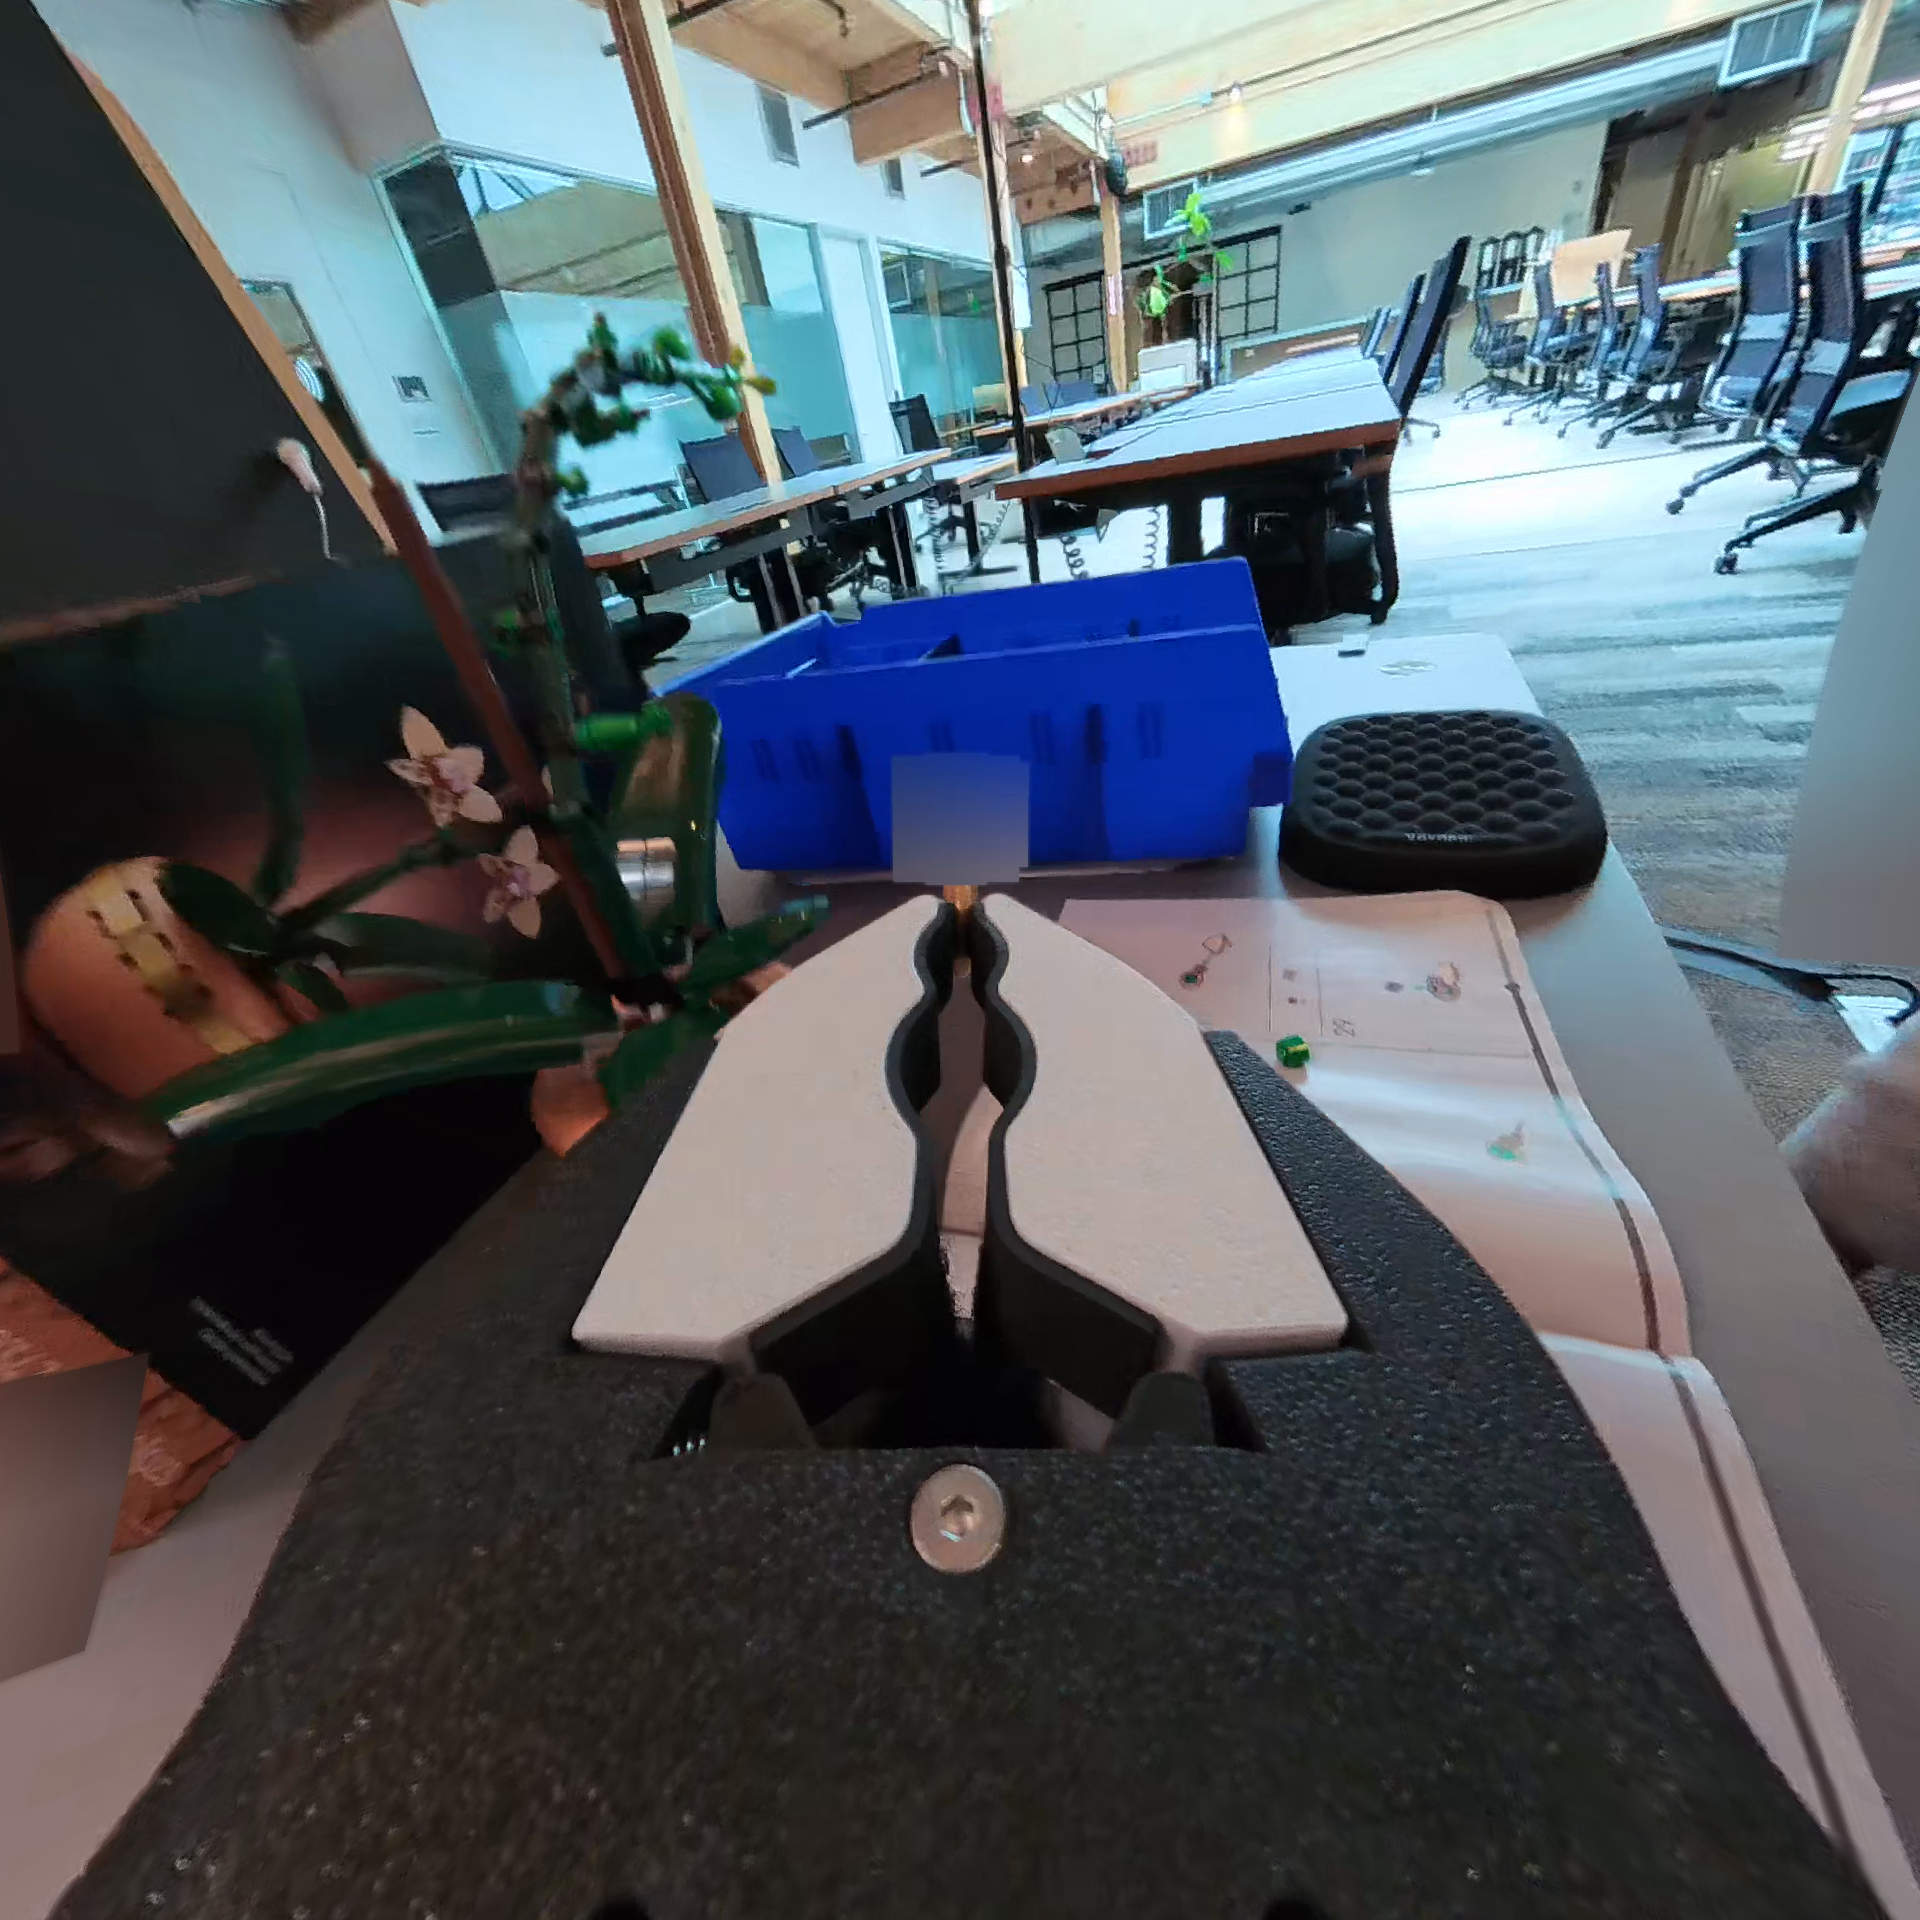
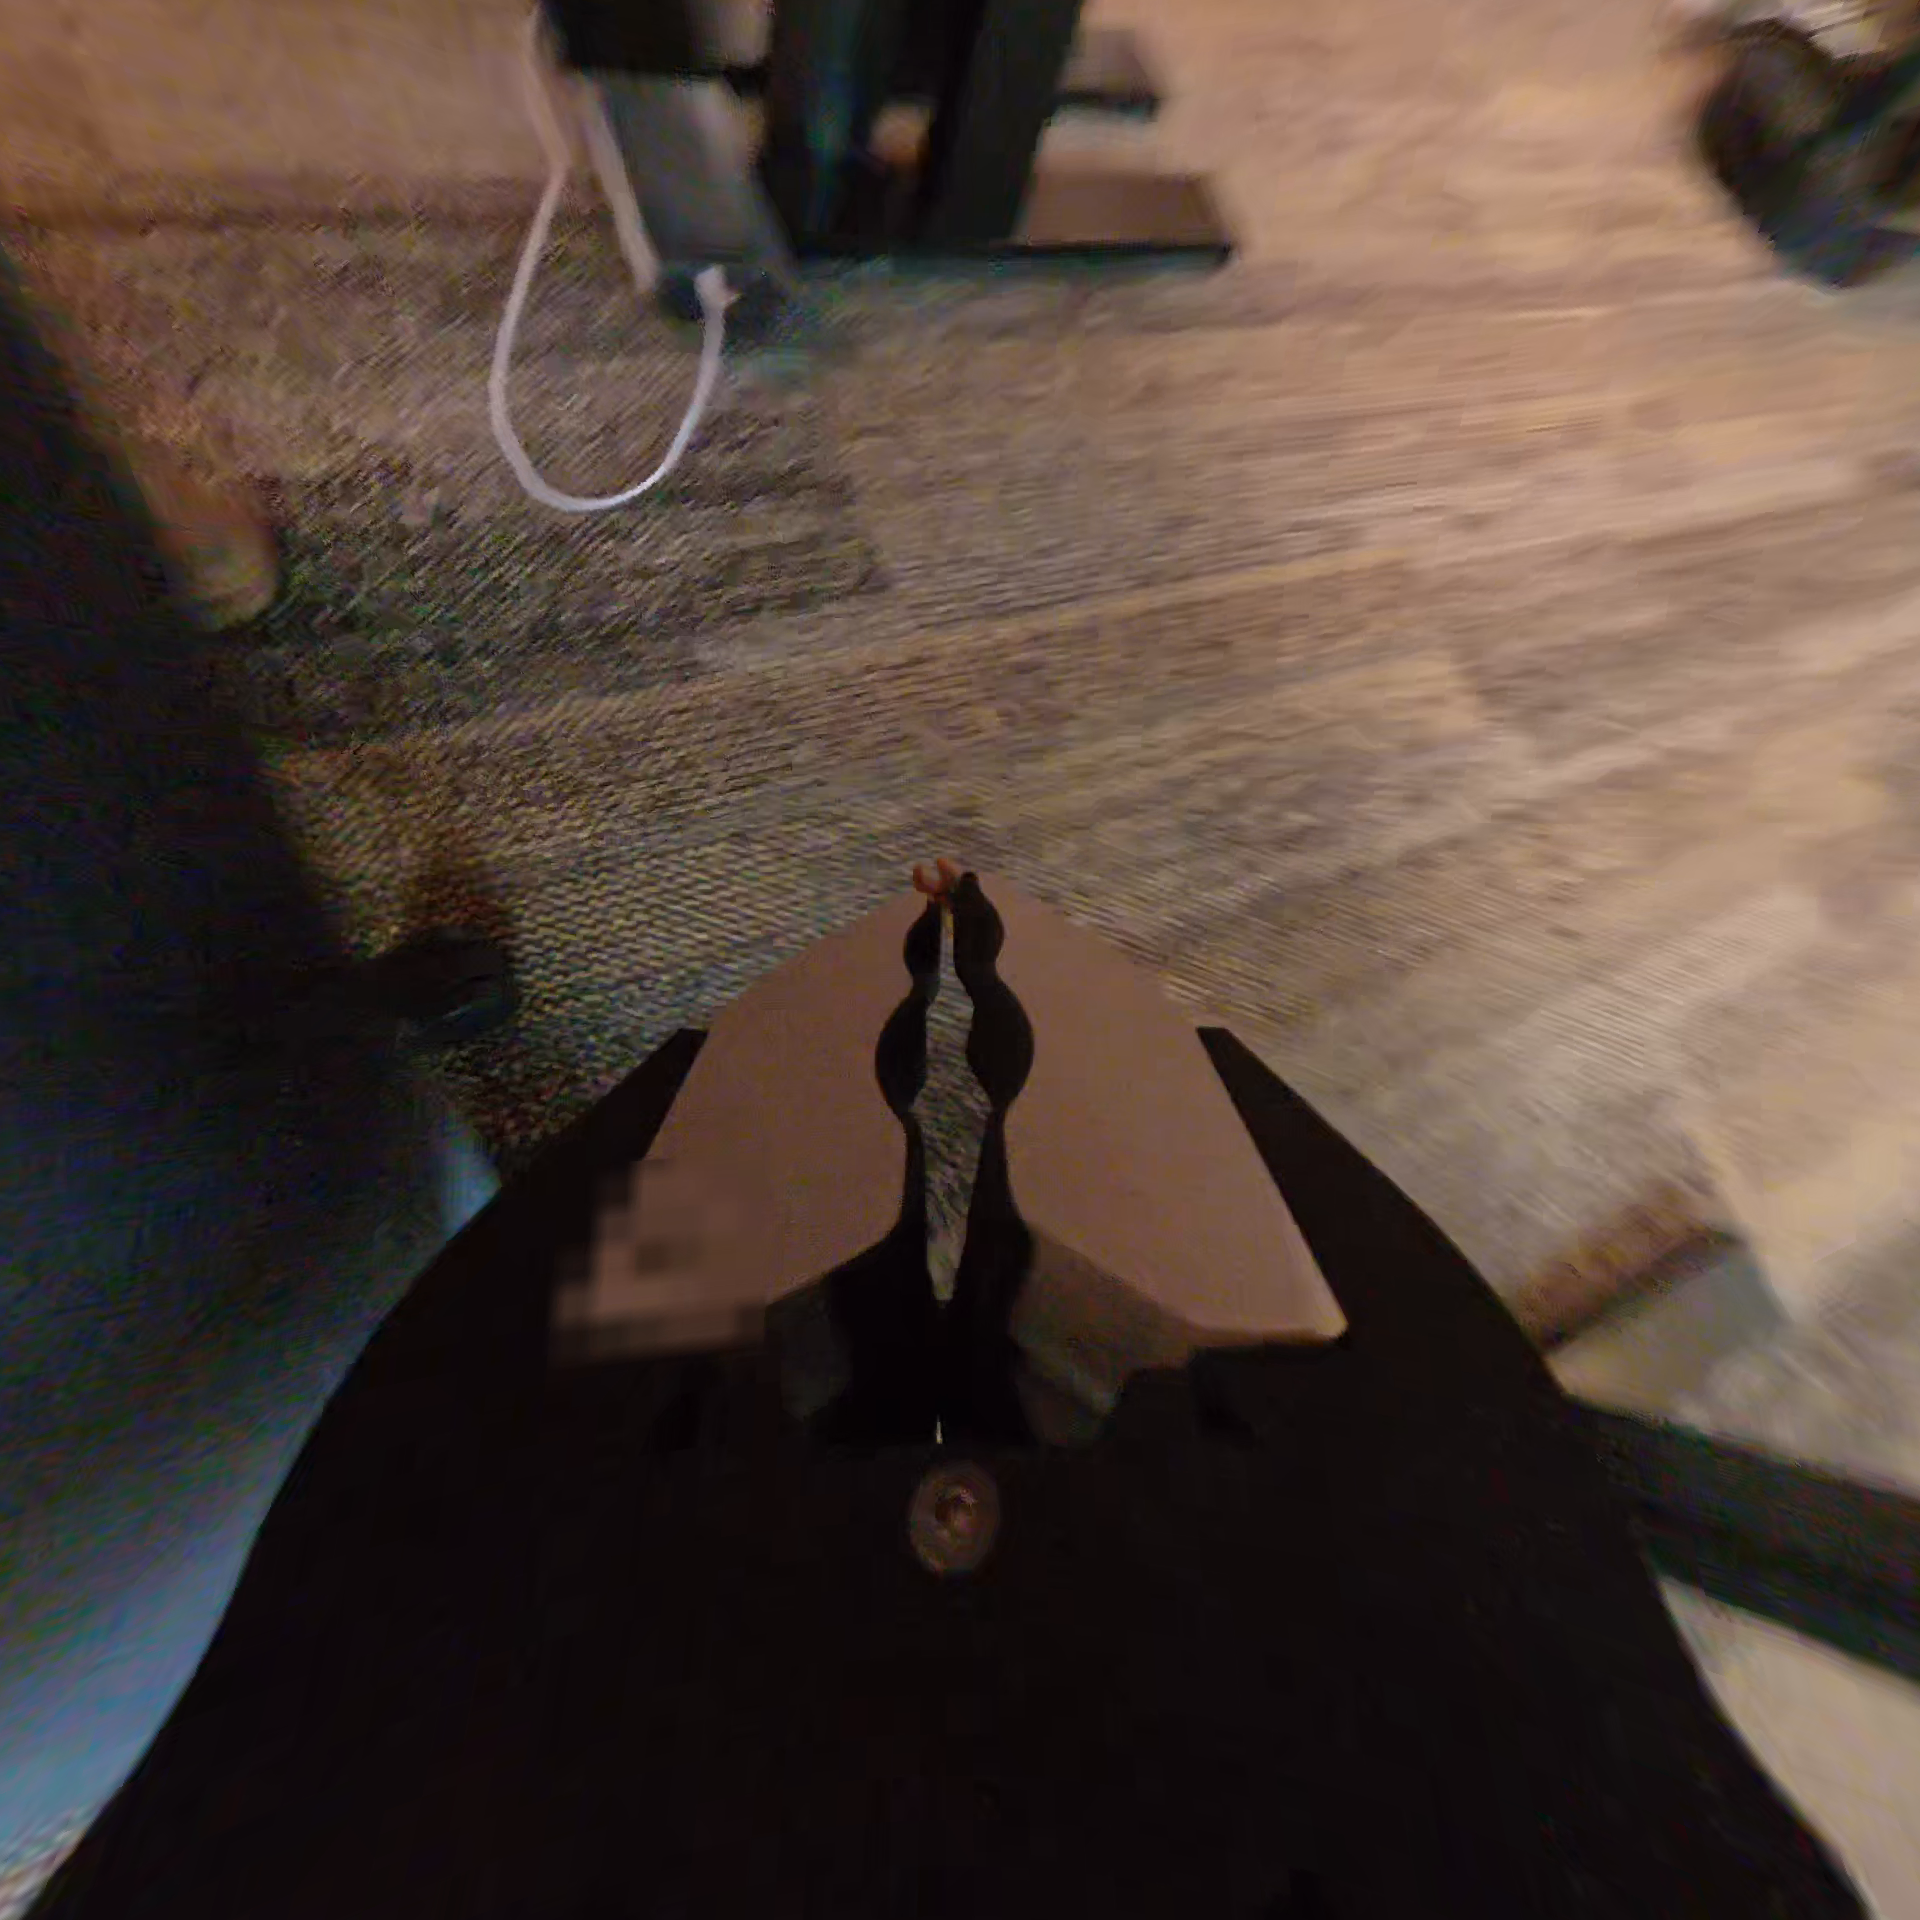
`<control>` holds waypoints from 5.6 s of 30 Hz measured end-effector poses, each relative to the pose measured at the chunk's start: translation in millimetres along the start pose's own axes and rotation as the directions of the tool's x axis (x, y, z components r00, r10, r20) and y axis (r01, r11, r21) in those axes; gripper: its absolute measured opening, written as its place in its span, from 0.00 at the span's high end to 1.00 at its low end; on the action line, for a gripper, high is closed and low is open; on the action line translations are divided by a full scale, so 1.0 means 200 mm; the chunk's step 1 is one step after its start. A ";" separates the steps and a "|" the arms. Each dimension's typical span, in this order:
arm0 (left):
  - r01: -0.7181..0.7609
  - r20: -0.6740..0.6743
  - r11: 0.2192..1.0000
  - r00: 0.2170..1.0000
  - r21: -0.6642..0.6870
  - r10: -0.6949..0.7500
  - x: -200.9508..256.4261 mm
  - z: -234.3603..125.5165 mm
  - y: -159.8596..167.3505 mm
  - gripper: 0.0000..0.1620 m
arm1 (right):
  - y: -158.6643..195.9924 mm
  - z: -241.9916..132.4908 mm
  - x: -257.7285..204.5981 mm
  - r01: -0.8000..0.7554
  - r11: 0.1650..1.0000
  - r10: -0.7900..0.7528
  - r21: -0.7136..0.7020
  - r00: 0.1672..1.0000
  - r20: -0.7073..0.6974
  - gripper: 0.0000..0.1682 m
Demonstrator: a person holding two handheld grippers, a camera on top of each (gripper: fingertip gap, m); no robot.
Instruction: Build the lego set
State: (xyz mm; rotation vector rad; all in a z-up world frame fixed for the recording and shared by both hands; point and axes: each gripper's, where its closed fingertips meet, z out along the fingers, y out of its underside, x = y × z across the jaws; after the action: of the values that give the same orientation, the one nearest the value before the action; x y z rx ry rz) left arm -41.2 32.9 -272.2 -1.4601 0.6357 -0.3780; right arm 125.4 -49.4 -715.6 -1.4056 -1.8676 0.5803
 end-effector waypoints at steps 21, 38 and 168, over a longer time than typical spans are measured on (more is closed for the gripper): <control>-0.014 0.274 0.967 0.958 -0.255 0.086 0.64 -0.66 -0.29 0.99 | -1.40 -1.84 0.05 -0.023 0.845 0.211 0.535 0.932 -0.294 0.99; 0.049 0.193 0.984 0.981 -0.174 -0.015 0.32 -0.58 -0.38 0.99 | -1.92 -1.47 0.66 -0.047 0.823 0.124 0.566 0.987 -0.098 0.98; 0.320 0.123 0.947 0.940 0.011 -0.319 -0.07 -0.48 0.07 0.99 | -1.68 -0.52 0.57 -0.209 0.913 0.313 -0.350 0.910 0.273 0.84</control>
State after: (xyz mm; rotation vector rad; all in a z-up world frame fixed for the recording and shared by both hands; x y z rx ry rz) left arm -112.9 -32.7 -283.6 -1.5863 0.2992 -0.5328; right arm -23.6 -50.0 -376.5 -1.8904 -2.1122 0.7051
